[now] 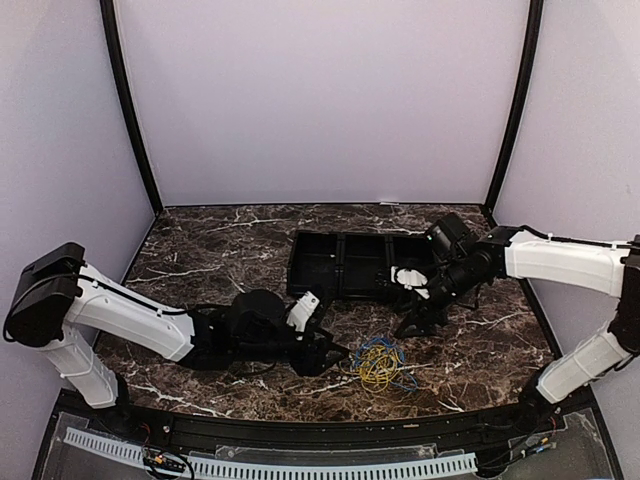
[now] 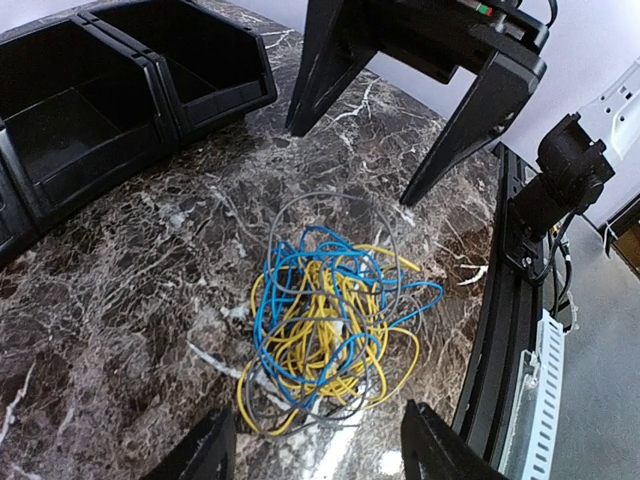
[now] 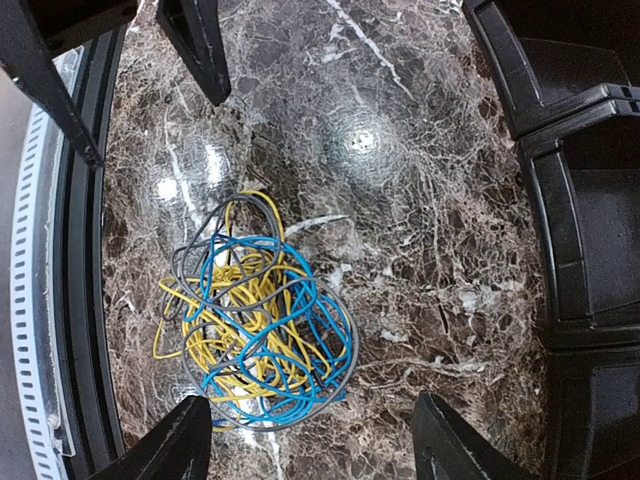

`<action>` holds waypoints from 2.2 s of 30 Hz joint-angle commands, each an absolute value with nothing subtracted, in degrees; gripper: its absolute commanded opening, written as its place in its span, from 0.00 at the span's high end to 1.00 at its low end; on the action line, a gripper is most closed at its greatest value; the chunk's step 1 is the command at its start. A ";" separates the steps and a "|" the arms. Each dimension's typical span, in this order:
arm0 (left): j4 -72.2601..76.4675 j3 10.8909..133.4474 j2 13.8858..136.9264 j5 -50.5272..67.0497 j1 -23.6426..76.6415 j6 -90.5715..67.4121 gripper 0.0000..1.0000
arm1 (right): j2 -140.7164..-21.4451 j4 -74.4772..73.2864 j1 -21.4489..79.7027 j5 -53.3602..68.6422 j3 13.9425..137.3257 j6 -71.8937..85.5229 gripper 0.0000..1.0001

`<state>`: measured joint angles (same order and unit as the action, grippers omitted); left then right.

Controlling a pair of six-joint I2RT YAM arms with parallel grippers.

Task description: Untangle the cables

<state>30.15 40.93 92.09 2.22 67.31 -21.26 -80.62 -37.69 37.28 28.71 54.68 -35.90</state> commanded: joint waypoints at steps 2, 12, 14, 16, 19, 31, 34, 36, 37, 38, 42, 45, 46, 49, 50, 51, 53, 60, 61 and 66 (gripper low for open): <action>35.28 44.47 94.68 3.33 68.20 -23.43 0.41 | -84.68 -36.47 36.39 30.50 56.50 -31.92 0.27; 37.50 44.43 96.67 2.03 68.91 -23.73 0.41 | -91.00 -36.76 34.23 32.90 58.70 -27.78 0.32; 37.45 44.47 96.79 1.30 69.10 -23.73 0.41 | -92.15 -38.40 34.02 35.57 59.58 -27.86 0.39; 37.44 44.47 96.96 -0.20 69.35 -23.69 0.41 | -93.49 -40.23 33.84 38.23 60.78 -28.47 0.50; 37.95 44.47 97.47 -4.41 69.72 -23.37 0.40 | -94.99 -42.36 33.84 41.10 61.55 -29.37 0.66; 39.51 50.70 104.25 -9.70 69.91 -21.64 0.38 | -95.73 -44.75 33.84 42.08 61.43 -29.63 0.85; 39.79 52.23 105.89 -9.05 69.88 -21.98 0.38 | -95.03 -45.57 33.84 42.26 61.92 -30.02 1.00; 40.30 53.22 107.06 -8.90 69.95 -22.50 0.38 | -93.89 -45.44 33.84 42.32 61.96 -30.04 1.00; 40.63 53.63 107.80 -8.82 69.96 -22.63 0.38 | -93.22 -45.43 33.84 42.37 62.04 -30.05 1.00; 41.53 53.95 108.17 -8.76 69.96 -22.86 0.38 | -92.63 -45.66 33.84 42.72 62.17 -30.24 1.00; 45.05 55.60 111.94 -6.69 69.95 -23.09 0.37 | -89.83 -47.06 33.84 45.10 62.96 -31.22 1.00; 46.33 57.29 114.15 -5.74 69.96 -23.23 0.38 | -87.23 -48.89 33.83 46.96 64.19 -31.86 1.00; 46.65 57.98 115.02 -6.29 69.96 -23.61 0.40 | -86.37 -49.66 33.83 47.84 64.93 -32.31 1.00; 47.90 58.29 116.44 -7.72 69.96 -23.97 0.44 | -83.82 -53.11 33.84 50.90 67.81 -33.93 1.00; 48.06 58.43 117.13 -8.45 69.96 -23.94 0.47 | -83.00 -54.12 33.84 51.69 68.89 -34.22 1.00; 48.07 58.48 117.41 -8.75 69.96 -23.93 0.49 | -82.24 -55.08 33.84 52.56 70.30 -34.53 1.00; 48.42 58.42 118.26 -9.39 69.96 -23.79 0.56 | -80.80 -56.79 33.84 53.82 73.24 -34.81 1.00; 49.37 57.40 120.50 -9.90 69.96 -24.02 0.71 | -77.42 -57.97 33.32 57.02 85.88 -32.82 1.00; 49.52 57.15 120.81 -9.84 69.96 -24.18 0.72 | -77.43 -58.38 33.19 57.04 87.77 -32.84 1.00; 50.42 56.24 121.64 -9.46 69.96 -24.89 0.74 | -77.59 -60.12 32.07 56.05 97.49 -32.44 1.00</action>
<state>48.97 57.23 120.86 -9.08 69.67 -24.29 -78.41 -58.74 33.21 54.48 91.00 -33.30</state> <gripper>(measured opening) 0.269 0.010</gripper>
